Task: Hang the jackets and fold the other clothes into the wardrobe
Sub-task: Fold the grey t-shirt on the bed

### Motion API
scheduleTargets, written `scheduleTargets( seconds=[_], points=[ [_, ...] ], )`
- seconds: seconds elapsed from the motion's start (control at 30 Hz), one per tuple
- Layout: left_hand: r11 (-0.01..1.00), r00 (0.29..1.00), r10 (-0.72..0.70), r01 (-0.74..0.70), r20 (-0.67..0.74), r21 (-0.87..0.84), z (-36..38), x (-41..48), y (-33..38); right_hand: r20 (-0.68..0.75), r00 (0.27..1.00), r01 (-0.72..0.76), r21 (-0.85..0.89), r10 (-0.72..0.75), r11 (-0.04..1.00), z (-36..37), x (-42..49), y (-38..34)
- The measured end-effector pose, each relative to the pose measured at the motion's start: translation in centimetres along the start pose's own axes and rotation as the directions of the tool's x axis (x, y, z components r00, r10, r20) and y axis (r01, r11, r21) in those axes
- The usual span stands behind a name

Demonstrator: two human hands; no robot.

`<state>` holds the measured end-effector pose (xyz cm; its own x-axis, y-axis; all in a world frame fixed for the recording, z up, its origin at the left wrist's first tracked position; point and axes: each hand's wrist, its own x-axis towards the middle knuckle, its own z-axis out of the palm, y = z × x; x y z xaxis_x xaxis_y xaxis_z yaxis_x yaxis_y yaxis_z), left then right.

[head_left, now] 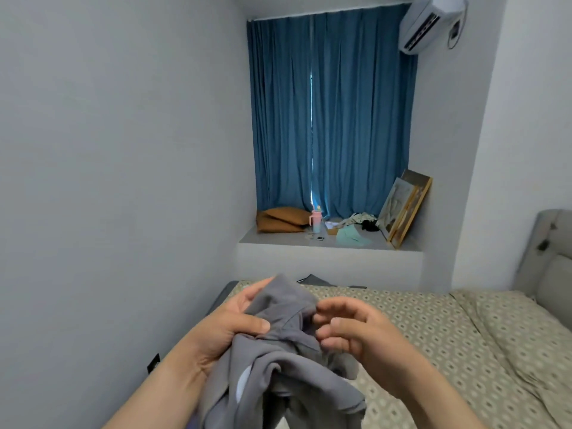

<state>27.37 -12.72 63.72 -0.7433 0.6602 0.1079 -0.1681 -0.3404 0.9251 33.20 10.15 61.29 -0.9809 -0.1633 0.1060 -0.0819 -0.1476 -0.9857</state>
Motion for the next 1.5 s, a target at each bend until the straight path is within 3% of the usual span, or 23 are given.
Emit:
scheduleTargets(
  seconds=[0.03,0.1,0.2,0.37,0.43,0.53,0.63,0.7,0.73,0.8,0.83,0.93,1.03,1.13,1.2,1.3,1.37,1.5],
  points=[
    [1.000,1.000,0.012,-0.012,0.005,-0.014,0.0,-0.3,0.4,-0.084,0.996,-0.001,-0.099,-0.007,0.995,-0.3,0.2,1.1],
    [0.999,0.996,0.018,-0.014,0.089,-0.049,-0.3,-0.5,1.2,-0.119,0.993,-0.031,-0.192,0.008,0.981,-0.2,0.6,3.2],
    [0.996,0.988,0.037,-0.024,0.147,-0.087,-1.0,-0.6,1.5,-0.165,0.981,-0.123,-0.148,0.098,0.981,0.7,1.5,5.8],
    [0.998,0.989,0.014,-0.006,0.147,-0.056,-2.0,-1.2,2.4,-0.246,0.969,-0.059,-0.190,0.011,0.980,1.8,3.3,7.1],
    [1.000,0.997,-0.006,0.008,0.071,-0.026,-3.6,-1.5,3.0,-0.240,0.971,-0.050,-0.142,0.014,0.989,1.8,3.4,6.2],
    [0.979,0.986,-0.045,0.075,-0.158,0.192,-6.7,-2.2,4.2,-0.299,0.953,0.031,-0.072,-0.051,0.997,1.6,3.6,2.4],
    [0.821,0.940,-0.018,0.208,-0.341,0.532,-8.7,-3.0,4.1,-0.205,0.973,0.090,-0.075,-0.104,0.993,2.4,4.0,-2.5],
    [0.763,0.947,0.061,0.159,-0.315,0.627,-7.5,-2.9,3.8,-0.144,0.985,0.078,-0.139,-0.098,0.987,3.8,4.7,-5.0],
    [0.759,0.974,0.078,0.080,-0.212,0.647,-6.6,-2.6,3.5,-0.126,0.988,0.063,-0.175,-0.086,0.983,4.8,5.0,-6.0],
    [0.803,0.998,0.065,-0.041,-0.019,0.595,-3.9,-1.6,2.5,-0.116,0.991,0.037,-0.215,-0.063,0.976,6.6,5.6,-7.1],
    [0.809,0.997,0.077,-0.061,-0.002,0.585,-2.6,-1.1,1.8,-0.112,0.992,0.038,-0.200,-0.061,0.979,7.2,5.9,-7.1],
    [0.843,0.976,0.159,-0.056,-0.149,0.535,-0.7,0.0,0.4,-0.105,0.994,0.034,-0.034,-0.037,0.999,7.5,6.6,-7.1],
    [0.950,0.948,0.192,-0.115,-0.254,0.290,-1.4,0.3,0.7,-0.061,0.998,0.045,0.178,-0.035,0.983,6.1,6.3,-7.0],
    [0.974,0.920,0.217,-0.225,-0.326,0.013,-2.4,0.4,1.6,-0.034,0.998,-0.053,-0.013,0.052,0.999,3.8,5.3,-4.9],
    [0.962,0.903,0.216,-0.261,-0.372,-0.076,-2.6,0.8,2.3,-0.008,0.994,-0.106,-0.161,0.106,0.981,3.8,4.3,-3.1],
    [0.964,0.878,0.183,-0.247,-0.442,-0.092,-2.2,1.6,2.9,0.102,0.994,-0.040,0.067,0.033,0.997,3.7,2.6,-0.3],
    [0.971,0.866,0.143,-0.216,-0.478,-0.101,-1.9,2.0,2.7,0.035,0.999,0.023,0.101,-0.026,0.995,3.4,2.7,0.5],
    [0.970,0.829,0.116,-0.212,-0.547,-0.117,-2.0,2.8,2.0,-0.190,0.969,0.146,-0.061,-0.155,0.987,3.2,3.9,-1.2]
  ],
)
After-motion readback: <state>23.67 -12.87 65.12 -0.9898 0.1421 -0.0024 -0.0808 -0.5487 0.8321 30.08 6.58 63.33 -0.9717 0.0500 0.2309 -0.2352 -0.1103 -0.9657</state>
